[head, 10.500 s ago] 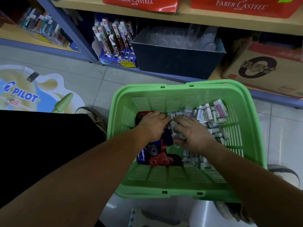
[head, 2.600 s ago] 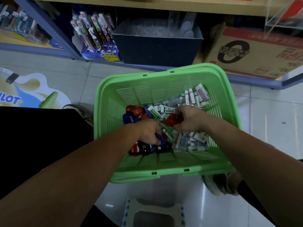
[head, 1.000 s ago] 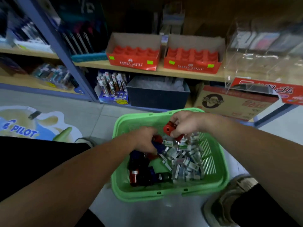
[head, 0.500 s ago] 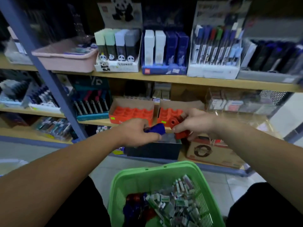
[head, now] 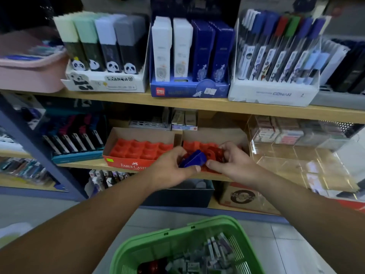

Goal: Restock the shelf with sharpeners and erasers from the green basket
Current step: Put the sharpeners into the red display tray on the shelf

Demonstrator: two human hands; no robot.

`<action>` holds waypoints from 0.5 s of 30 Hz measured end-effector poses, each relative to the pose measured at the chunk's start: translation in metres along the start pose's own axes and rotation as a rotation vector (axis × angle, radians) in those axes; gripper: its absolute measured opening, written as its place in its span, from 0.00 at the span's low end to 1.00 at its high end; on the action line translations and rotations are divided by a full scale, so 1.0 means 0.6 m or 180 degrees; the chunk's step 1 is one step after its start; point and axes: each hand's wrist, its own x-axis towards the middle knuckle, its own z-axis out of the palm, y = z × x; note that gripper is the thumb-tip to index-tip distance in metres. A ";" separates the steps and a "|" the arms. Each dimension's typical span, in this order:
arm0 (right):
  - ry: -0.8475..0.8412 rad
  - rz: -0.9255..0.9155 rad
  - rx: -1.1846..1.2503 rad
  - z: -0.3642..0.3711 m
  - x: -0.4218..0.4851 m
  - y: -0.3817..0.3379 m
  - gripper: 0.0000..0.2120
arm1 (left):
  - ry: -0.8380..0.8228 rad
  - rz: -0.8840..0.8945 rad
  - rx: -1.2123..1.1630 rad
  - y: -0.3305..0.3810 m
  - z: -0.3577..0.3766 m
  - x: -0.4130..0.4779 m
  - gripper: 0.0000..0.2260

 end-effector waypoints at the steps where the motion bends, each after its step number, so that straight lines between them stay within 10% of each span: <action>1: 0.0025 -0.0007 0.0100 0.001 0.002 0.008 0.27 | -0.0013 0.0038 0.0076 -0.004 0.004 0.006 0.19; 15: -0.0157 -0.0036 0.0930 0.028 -0.037 -0.013 0.18 | 0.0145 -0.0174 -0.0205 0.001 -0.004 -0.035 0.15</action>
